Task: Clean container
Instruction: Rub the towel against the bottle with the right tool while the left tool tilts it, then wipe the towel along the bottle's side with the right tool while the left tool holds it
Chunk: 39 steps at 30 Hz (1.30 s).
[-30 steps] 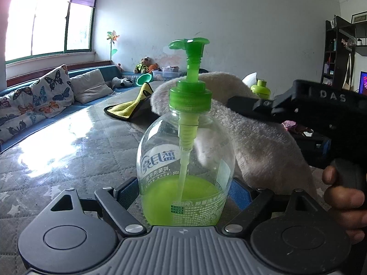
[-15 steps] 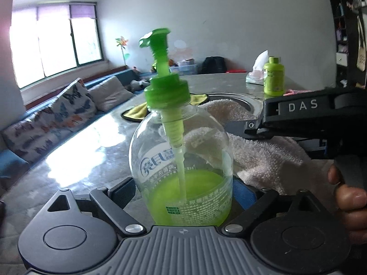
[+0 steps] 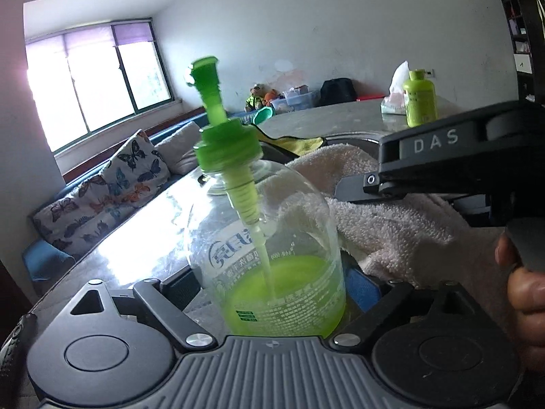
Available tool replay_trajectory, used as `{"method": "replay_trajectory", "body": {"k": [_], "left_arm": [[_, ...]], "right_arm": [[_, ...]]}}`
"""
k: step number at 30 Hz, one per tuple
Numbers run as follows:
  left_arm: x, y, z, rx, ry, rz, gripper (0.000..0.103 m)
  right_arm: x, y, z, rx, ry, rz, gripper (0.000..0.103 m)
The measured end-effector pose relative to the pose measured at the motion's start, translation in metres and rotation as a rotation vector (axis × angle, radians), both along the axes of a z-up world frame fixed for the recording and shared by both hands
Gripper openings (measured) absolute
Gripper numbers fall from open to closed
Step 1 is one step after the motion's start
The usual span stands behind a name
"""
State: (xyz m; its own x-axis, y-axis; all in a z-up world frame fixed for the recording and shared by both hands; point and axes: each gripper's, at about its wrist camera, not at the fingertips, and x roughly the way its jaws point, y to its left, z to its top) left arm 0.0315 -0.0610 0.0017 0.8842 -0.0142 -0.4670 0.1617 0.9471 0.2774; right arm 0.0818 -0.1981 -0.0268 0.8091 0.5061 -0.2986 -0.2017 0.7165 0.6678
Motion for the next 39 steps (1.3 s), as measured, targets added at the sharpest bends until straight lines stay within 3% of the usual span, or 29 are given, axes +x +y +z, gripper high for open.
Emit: {"method": "replay_trajectory", "body": {"k": [10, 19, 28, 35, 39], "left_arm": [[0.015, 0.009, -0.004, -0.056, 0.101, -0.05, 0.103], [0.022, 0.022, -0.006, -0.13, 0.172, -0.066, 0.103], [0.021, 0.025, -0.006, -0.151, 0.187, -0.047, 0.103], [0.013, 0.027, -0.003, -0.142, 0.14, -0.026, 0.103], [0.008, 0.029, -0.002, -0.15, 0.129, -0.024, 0.094]], "right_arm": [[0.002, 0.002, 0.0, -0.008, 0.006, 0.009, 0.041], [0.003, 0.002, -0.001, -0.019, 0.008, 0.013, 0.041], [0.003, 0.003, -0.001, -0.03, 0.007, 0.008, 0.042], [0.004, 0.0, -0.001, -0.013, 0.009, 0.006, 0.042], [0.003, -0.001, -0.001, -0.015, 0.002, 0.0, 0.042]]}}
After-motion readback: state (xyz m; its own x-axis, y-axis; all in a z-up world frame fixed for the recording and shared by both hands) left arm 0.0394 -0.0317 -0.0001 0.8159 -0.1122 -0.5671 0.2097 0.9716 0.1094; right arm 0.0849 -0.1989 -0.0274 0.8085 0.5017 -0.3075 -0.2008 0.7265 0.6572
